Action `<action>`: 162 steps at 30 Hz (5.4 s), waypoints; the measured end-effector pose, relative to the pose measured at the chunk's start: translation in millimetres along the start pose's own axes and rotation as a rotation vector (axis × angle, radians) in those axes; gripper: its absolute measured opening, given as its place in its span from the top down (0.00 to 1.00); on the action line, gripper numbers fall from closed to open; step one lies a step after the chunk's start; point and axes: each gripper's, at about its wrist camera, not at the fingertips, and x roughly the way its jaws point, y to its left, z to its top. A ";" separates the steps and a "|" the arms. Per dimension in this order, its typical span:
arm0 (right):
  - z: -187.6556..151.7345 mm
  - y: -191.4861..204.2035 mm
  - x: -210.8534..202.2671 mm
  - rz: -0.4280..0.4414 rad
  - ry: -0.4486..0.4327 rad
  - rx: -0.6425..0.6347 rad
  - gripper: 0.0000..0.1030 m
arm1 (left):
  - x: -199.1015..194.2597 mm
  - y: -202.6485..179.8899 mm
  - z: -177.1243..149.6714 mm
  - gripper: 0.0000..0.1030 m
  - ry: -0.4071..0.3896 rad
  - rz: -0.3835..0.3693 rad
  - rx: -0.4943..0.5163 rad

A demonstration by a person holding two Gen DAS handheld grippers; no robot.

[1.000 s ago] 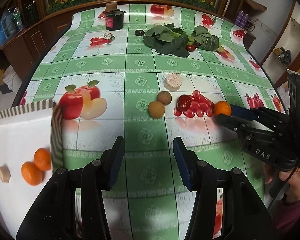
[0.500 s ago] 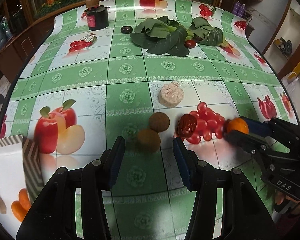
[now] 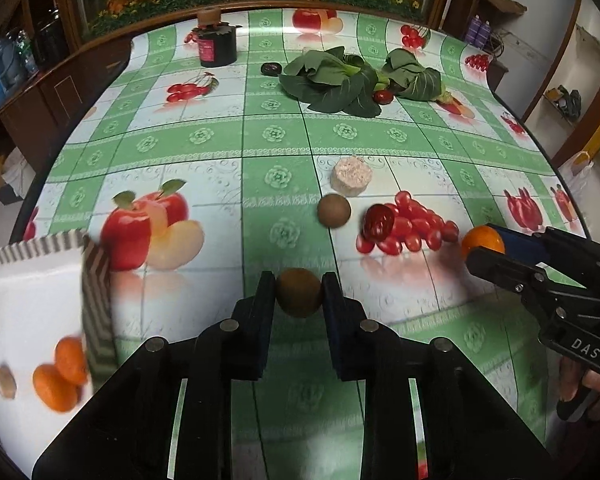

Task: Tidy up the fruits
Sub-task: 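Grasp an orange with the right tool while the left tool grasps a brown kiwi, then carry the orange and kiwi into the white tray and open both tools, then withdraw both open tools from the tray back over the tablecloth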

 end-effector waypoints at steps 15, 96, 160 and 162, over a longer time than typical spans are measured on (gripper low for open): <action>-17.1 82.2 -8.4 0.104 0.007 -0.080 0.69 | -78.7 36.4 -58.0 0.78 -0.106 0.096 -0.041; 8.3 291.5 117.2 0.306 0.190 -0.428 0.69 | -117.9 195.1 -149.7 0.77 -0.074 0.296 -0.323; -9.5 42.8 7.7 -0.020 0.059 -0.080 0.66 | -69.3 5.5 -53.6 0.51 -0.093 0.056 -0.037; -1.7 44.1 15.3 -0.025 0.060 -0.103 0.66 | -64.3 3.2 -48.3 0.51 -0.082 0.043 -0.032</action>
